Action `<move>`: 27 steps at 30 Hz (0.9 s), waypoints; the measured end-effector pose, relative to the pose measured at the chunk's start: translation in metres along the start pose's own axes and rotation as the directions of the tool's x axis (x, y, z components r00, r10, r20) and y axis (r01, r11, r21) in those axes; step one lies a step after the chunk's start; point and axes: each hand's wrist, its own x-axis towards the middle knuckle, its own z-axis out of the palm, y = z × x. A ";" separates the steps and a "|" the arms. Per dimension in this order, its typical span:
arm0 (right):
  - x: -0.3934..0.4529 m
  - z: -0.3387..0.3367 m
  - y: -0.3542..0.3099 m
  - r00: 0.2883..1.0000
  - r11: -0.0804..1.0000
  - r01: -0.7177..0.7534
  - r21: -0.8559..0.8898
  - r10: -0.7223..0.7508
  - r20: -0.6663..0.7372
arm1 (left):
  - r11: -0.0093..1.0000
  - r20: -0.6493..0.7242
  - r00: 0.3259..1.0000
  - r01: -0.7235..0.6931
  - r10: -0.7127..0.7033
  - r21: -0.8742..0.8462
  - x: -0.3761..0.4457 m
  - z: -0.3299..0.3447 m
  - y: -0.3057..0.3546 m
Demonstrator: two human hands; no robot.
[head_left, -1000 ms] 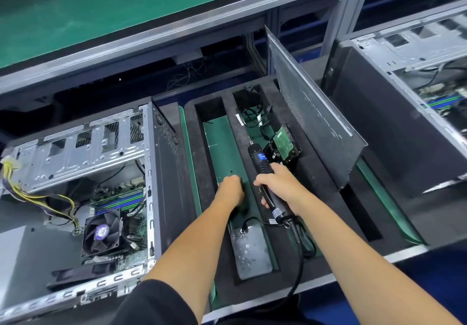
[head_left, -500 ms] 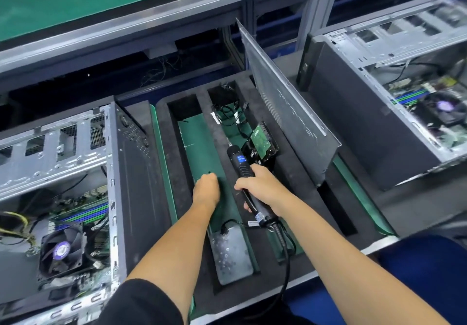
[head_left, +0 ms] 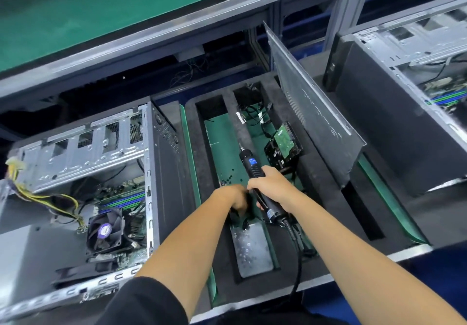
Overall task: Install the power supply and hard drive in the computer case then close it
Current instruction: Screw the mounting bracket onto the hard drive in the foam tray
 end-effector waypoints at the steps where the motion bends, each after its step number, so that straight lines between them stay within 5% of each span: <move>1: 0.001 0.002 0.001 1.000 0.999 0.004 -0.034 -0.004 -0.009 | 1.000 0.090 0.996 -0.017 0.017 0.001 -0.001 0.003 0.003; 5: 0.003 0.003 0.002 1.000 0.998 0.009 -0.058 -0.010 -0.010 | 0.991 0.134 0.988 -0.093 0.079 0.101 -0.011 0.019 0.016; 11: 0.004 0.008 0.003 0.994 0.984 0.046 -0.173 -0.062 -0.089 | 0.998 -0.010 0.999 -0.039 0.039 -0.044 -0.015 0.030 0.010; 27: 0.001 0.020 0.003 0.982 0.960 0.041 -0.278 -0.090 -0.167 | 0.992 0.046 0.996 -0.072 0.076 -0.102 -0.012 0.019 0.001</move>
